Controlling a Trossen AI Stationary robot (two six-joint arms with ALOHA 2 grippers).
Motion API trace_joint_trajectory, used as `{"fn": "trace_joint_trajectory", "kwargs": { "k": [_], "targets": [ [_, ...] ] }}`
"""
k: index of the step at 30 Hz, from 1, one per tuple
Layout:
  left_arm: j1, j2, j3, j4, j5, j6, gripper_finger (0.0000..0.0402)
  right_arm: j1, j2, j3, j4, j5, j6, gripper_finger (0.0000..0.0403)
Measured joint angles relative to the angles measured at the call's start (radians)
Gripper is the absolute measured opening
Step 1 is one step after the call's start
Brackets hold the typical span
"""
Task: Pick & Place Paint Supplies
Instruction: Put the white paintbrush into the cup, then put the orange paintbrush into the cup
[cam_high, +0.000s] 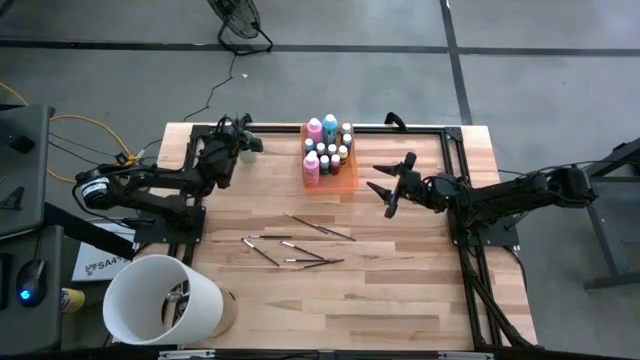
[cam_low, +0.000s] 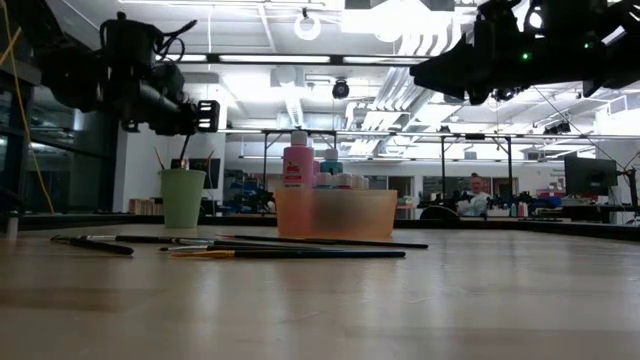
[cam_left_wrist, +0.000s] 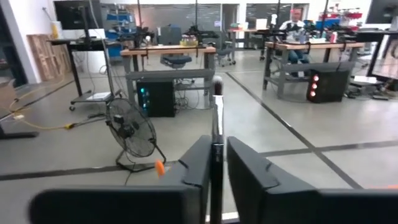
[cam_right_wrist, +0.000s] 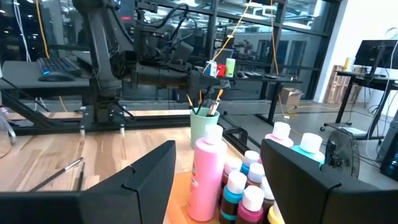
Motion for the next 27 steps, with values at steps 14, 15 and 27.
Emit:
{"fn": "trace_joint_trajectory", "kwargs": {
  "k": [14,15,27],
  "targets": [
    [-0.001,0.0,0.0,-0.014,-0.002,-0.002,0.015,0.0,0.0,0.0,-0.003,0.0,0.002,0.0231],
    [-0.001,-0.002,0.0,-0.011,-0.002,-0.002,0.0151,0.0,0.0,0.0,-0.003,0.0,0.005,0.0231],
    [-0.001,-0.082,0.001,-0.015,0.157,0.002,0.0152,0.003,0.0,0.115,-0.35,0.005,0.069,0.0231]
  ]
}}
